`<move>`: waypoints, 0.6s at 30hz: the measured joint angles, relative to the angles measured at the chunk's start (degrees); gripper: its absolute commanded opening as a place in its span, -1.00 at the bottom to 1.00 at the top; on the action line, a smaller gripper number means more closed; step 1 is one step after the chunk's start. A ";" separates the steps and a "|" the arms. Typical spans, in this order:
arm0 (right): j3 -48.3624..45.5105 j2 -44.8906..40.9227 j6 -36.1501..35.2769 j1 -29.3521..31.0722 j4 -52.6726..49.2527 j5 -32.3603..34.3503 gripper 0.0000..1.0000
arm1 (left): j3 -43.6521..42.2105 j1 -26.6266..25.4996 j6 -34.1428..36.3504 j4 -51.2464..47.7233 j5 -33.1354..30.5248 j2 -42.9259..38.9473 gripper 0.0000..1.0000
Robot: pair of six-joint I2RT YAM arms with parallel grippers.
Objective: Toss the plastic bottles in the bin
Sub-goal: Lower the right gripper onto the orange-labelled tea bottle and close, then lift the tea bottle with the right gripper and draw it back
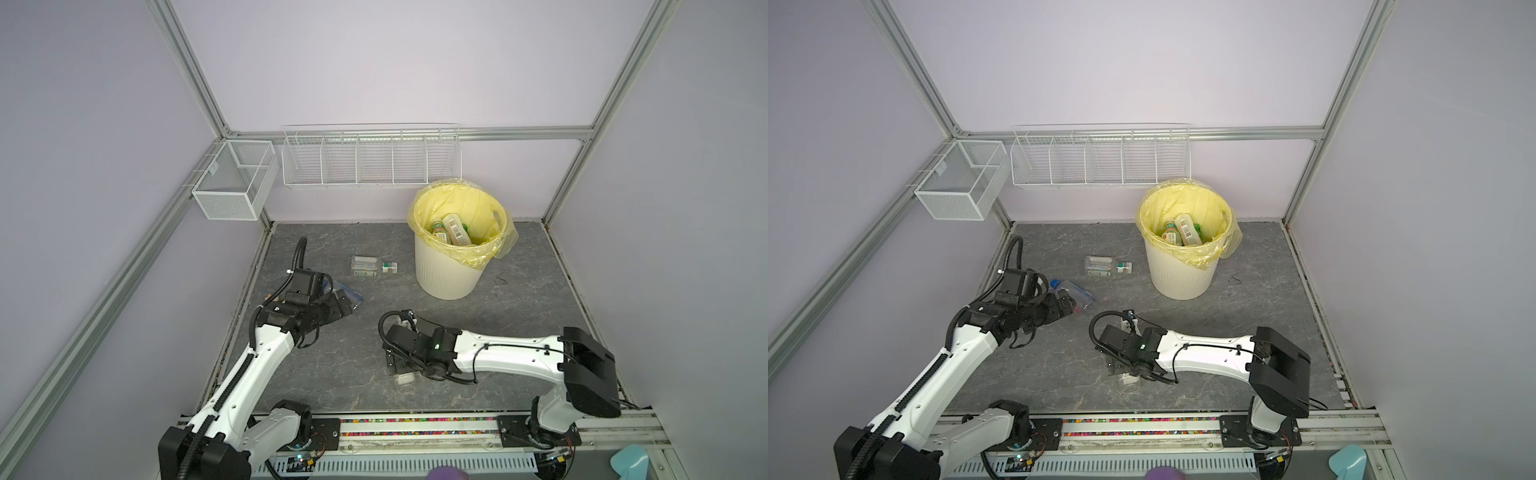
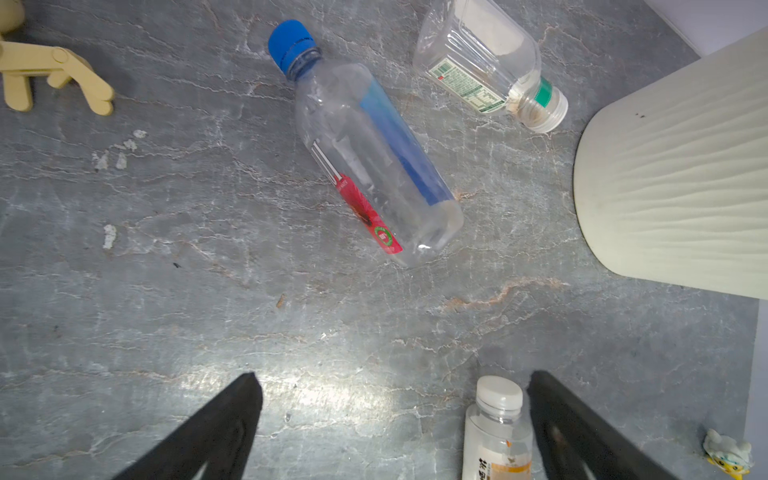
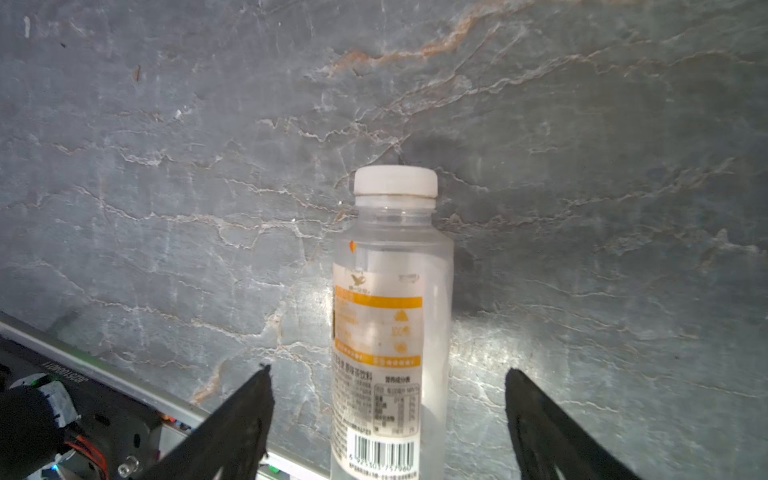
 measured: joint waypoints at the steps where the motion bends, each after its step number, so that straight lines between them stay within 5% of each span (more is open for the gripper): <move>1: 0.37 0.74 -0.22 0.00 -0.04 -0.37 0.89 | -0.04 0.15 -0.04 0.04 -0.26 0.00 1.00; 3: 0.90 2.19 -0.72 -0.02 -0.22 -0.57 0.99 | -0.22 0.48 -0.07 0.04 -0.44 0.02 1.00; 9: 2.36 6.58 -1.75 -0.02 -0.61 -1.33 0.59 | -0.42 0.76 -0.04 -0.04 -0.33 0.98 1.00; 18: 2.36 7.45 -2.01 -0.02 0.00 -2.38 0.41 | -1.53 0.96 -0.09 0.09 -0.13 1.07 1.00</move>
